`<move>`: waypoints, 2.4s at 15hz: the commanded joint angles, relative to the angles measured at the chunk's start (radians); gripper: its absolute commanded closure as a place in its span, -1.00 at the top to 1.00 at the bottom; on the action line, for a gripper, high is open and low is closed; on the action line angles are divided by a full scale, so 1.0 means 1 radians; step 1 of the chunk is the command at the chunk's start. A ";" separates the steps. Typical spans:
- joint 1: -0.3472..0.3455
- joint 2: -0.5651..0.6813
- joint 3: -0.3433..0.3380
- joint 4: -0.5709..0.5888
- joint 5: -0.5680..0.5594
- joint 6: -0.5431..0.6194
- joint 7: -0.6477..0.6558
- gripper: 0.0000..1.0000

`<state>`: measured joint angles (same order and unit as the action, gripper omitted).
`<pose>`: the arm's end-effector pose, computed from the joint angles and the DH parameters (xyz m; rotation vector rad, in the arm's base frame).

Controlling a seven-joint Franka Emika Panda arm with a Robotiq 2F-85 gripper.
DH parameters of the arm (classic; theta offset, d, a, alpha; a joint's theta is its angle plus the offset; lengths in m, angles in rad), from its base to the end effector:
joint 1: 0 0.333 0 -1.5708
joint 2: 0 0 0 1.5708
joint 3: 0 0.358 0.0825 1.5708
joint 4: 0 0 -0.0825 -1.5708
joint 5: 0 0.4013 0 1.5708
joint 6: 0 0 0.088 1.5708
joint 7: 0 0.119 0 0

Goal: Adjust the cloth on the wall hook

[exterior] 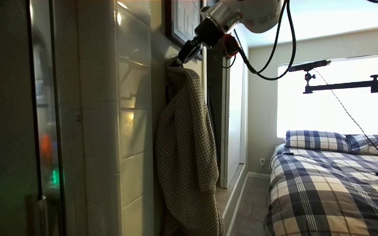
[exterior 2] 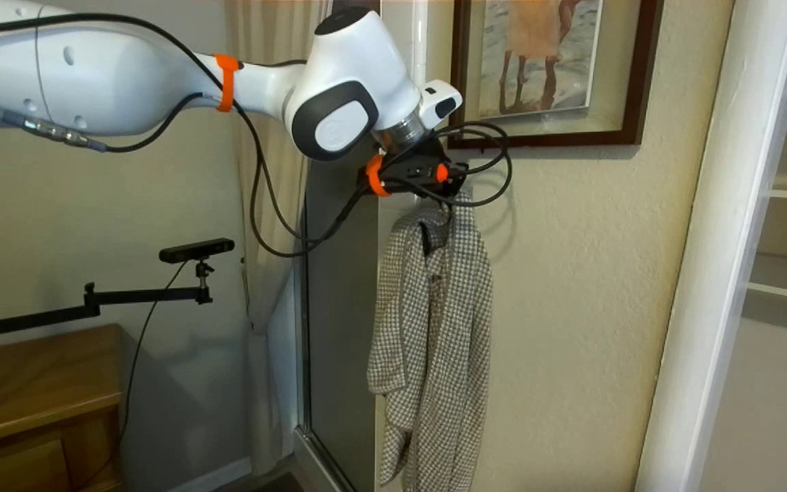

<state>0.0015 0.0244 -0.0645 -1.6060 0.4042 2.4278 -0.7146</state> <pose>0.6424 -0.0354 0.7281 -2.7387 -0.6358 -1.3015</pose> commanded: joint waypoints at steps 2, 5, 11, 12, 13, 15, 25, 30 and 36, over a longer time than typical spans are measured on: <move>-0.001 0.013 0.043 0.034 0.045 -0.065 0.114 -0.97; 0.000 0.017 0.056 0.026 0.013 -0.068 0.214 -0.97; 0.004 0.012 0.071 -0.010 0.023 -0.094 0.325 -0.97; 0.004 0.010 0.073 -0.019 0.014 -0.096 0.335 -0.97; 0.004 0.009 0.075 -0.024 0.010 -0.096 0.343 -0.39; 0.003 0.006 0.077 -0.021 0.008 -0.097 0.343 -0.24; 0.005 -0.106 0.067 -0.031 -0.104 -0.207 0.378 1.00; 0.010 -0.149 0.060 -0.033 -0.105 -0.302 0.369 1.00; 0.008 -0.181 0.055 -0.027 -0.125 -0.374 0.379 1.00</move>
<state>0.0044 -0.1150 -0.0008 -1.6220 0.3236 2.1134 -0.3658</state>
